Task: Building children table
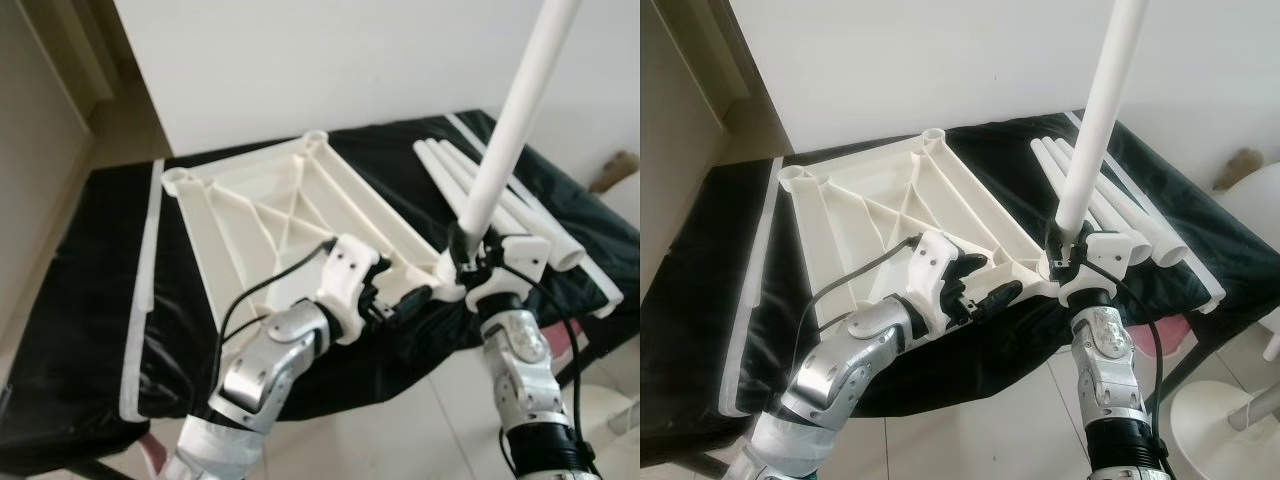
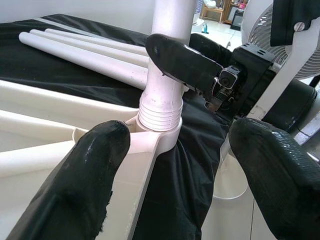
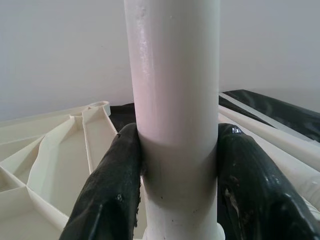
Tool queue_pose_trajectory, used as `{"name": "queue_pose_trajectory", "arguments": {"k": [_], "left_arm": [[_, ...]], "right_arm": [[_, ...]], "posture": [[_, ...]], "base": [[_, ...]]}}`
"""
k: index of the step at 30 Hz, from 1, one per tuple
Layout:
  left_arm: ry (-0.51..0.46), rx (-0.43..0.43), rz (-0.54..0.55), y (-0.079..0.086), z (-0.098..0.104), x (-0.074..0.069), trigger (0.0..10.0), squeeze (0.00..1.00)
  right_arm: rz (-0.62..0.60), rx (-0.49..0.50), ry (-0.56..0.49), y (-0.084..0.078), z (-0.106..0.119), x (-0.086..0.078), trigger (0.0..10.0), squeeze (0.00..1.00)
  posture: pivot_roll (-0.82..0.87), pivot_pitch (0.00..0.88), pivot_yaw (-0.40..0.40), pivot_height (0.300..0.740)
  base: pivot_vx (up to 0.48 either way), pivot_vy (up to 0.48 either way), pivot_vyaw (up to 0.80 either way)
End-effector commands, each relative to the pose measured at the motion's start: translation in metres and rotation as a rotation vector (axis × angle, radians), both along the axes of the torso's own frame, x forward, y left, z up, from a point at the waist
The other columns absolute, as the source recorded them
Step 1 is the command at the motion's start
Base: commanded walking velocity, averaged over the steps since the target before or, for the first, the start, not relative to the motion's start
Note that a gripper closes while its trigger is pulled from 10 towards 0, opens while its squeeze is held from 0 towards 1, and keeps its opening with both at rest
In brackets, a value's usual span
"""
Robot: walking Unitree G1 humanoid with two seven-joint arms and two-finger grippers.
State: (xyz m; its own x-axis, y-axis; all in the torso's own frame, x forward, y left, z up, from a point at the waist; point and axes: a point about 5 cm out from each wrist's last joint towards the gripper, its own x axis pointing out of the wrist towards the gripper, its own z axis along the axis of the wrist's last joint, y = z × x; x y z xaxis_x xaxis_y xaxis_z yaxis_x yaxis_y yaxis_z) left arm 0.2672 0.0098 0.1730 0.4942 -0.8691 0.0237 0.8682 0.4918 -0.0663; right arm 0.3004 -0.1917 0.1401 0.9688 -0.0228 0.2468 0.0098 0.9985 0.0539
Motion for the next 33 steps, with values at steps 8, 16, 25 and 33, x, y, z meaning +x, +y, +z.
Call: {"name": "queue_pose_trajectory", "arguments": {"k": [8, 16, 25, 33], "left_arm": [[-0.007, 0.012, -0.023, 0.003, 0.001, -0.001, 10.0, 0.0], [-0.009, 0.009, -0.009, 0.004, 0.002, 0.001, 10.0, 0.0], [-0.005, 0.004, -0.006, 0.004, 0.003, 0.001, 10.0, 0.0], [-0.001, 0.0, -0.01, 0.002, 0.003, 0.0, 10.0, 0.0]], "right_arm": [[-0.254, 0.102, 0.224, 0.011, -0.037, -0.011, 10.0, 0.0], [-0.321, 0.188, 0.261, 0.035, -0.034, -0.008, 10.0, 0.0], [-0.313, 0.172, 0.238, 0.035, -0.03, -0.007, 10.0, 0.0], [-0.211, 0.146, 0.112, 0.032, -0.012, -0.004, 10.0, 1.0]], "posture": [[-0.01, 0.0, 0.071, 0.74], [0.0, 0.0, 0.066, 0.74], [0.0, 0.0, 0.065, 0.74], [0.0, 0.0, 0.066, 0.74]], "base": [[0.0, 0.0, 0.0], [0.0, 0.0, 0.0], [0.0, 0.0, 0.0], [0.0, 0.0, 0.0]]}}
